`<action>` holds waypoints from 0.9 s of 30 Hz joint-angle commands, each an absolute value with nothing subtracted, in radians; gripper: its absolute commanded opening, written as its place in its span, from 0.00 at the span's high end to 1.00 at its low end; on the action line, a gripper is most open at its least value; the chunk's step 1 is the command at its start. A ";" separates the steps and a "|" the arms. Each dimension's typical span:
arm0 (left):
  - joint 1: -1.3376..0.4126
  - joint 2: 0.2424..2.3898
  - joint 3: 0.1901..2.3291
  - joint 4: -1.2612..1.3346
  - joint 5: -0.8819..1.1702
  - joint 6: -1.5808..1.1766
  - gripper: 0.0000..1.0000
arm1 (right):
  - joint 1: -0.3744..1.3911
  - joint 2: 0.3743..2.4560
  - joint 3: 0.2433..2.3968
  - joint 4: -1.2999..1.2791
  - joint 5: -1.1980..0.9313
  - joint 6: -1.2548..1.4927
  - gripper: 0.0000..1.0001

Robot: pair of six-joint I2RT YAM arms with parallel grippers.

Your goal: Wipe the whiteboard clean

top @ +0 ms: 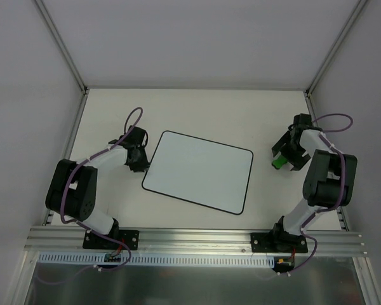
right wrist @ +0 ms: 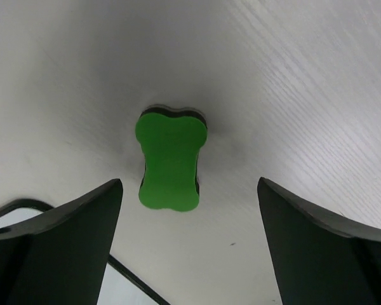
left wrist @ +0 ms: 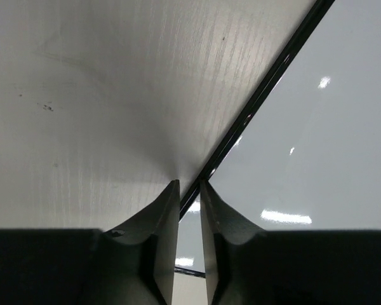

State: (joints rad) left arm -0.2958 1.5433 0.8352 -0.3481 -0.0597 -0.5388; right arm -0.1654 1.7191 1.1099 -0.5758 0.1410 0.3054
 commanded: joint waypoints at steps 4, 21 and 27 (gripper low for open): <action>-0.305 1.436 0.897 -0.466 -0.038 -0.542 0.63 | -0.172 1.412 1.100 -0.626 0.107 0.252 0.05; -0.307 0.797 1.184 -0.725 -0.179 -0.281 0.01 | -0.164 0.643 1.328 -0.784 -0.023 -0.121 0.01; -0.305 0.548 1.287 -0.791 -0.238 -0.195 0.01 | -0.114 0.491 1.373 -0.785 -0.051 -0.147 0.01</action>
State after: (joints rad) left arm -0.2958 0.6079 1.2293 -0.7258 -0.1791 -0.2810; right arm -0.1417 0.5224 1.3392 -0.7666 -0.0177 -0.0902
